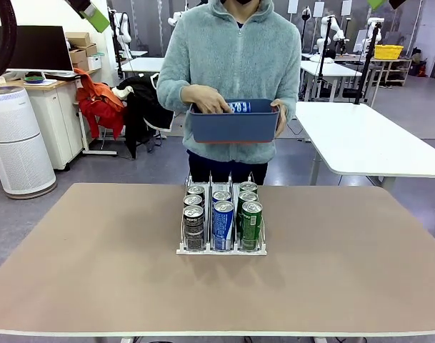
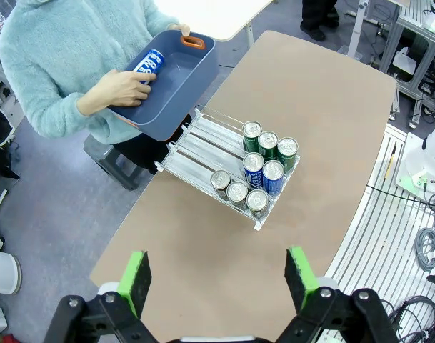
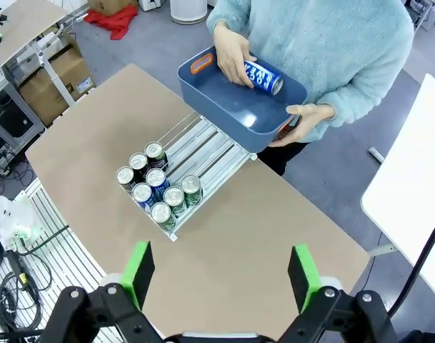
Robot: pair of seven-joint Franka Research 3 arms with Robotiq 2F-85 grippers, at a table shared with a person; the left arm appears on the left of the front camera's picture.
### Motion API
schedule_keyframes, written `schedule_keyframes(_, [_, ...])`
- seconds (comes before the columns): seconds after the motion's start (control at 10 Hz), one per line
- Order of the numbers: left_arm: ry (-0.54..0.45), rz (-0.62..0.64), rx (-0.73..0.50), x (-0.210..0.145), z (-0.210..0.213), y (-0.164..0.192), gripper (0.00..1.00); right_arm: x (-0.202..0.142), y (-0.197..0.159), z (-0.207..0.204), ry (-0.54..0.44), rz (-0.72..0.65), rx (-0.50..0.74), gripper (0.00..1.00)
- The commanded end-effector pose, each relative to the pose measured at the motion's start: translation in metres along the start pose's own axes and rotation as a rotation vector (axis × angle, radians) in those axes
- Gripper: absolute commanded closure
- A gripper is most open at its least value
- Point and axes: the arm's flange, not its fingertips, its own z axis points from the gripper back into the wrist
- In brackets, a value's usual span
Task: Fill the beverage cans into the dispenser.
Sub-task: Pick up the Ionic drink handed by the human.
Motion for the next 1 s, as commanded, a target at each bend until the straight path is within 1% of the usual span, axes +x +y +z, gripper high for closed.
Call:
schedule_keyframes(0.0, [0.001,0.002,-0.002,-0.0014,-0.0007,-0.0005,0.0,-0.0013,0.0016,0.002,-0.003,0.003,-0.005,0.0])
schedule_keyframes(0.9, [0.001,0.002,-0.002,-0.0014,-0.0007,-0.0005,0.0,-0.0013,0.0016,0.002,-0.003,0.003,-0.005,0.0])
